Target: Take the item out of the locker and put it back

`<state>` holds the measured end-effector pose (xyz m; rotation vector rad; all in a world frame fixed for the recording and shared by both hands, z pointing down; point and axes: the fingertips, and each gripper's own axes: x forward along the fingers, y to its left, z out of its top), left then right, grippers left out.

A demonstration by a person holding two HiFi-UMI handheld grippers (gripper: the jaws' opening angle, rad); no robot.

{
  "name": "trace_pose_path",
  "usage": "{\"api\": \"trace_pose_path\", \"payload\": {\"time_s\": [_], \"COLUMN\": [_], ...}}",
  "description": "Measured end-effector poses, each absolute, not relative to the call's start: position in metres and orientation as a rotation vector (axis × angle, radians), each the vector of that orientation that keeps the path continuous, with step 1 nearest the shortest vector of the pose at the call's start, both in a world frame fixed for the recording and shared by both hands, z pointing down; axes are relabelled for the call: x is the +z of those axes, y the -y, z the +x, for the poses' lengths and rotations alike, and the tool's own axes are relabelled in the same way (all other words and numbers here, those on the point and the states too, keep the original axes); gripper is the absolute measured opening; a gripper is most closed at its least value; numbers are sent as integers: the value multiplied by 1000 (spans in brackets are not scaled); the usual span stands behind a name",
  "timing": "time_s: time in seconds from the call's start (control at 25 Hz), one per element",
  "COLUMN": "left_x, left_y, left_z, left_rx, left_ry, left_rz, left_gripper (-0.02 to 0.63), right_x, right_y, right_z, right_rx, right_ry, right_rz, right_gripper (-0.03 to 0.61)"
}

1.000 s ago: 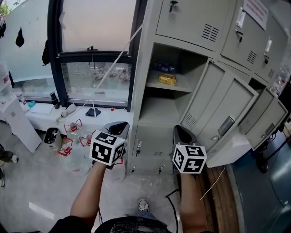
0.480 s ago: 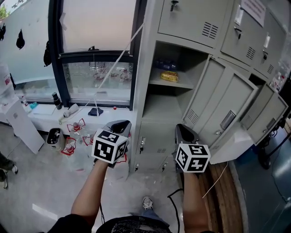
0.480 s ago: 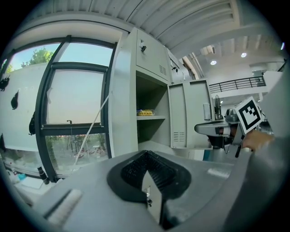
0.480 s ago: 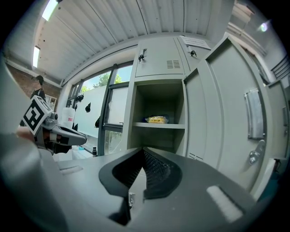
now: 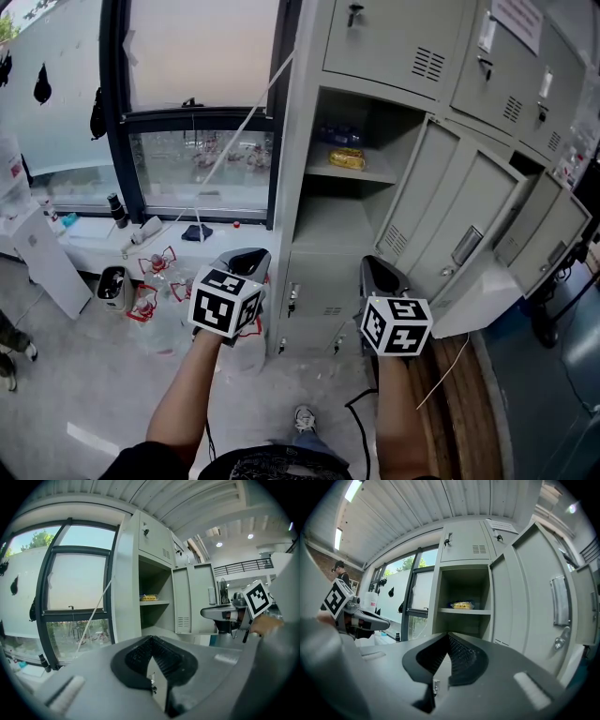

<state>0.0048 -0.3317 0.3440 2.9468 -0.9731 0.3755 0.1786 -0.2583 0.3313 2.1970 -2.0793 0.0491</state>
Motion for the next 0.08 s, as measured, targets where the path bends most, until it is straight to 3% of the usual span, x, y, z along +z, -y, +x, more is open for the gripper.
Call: {"api": "trace_pose_path", "payload": {"time_s": [0.08], "left_x": [344], "left_y": [331], "left_z": [4], "left_rx": [371], "left_ry": [978], "left_rz": [2945], "left_gripper": [6], "right_x": [331], "right_y": [257], "right_z": [178], "right_rx": [48], "right_ry": [2079], "right_rz": [2197], "right_gripper": [25]}}
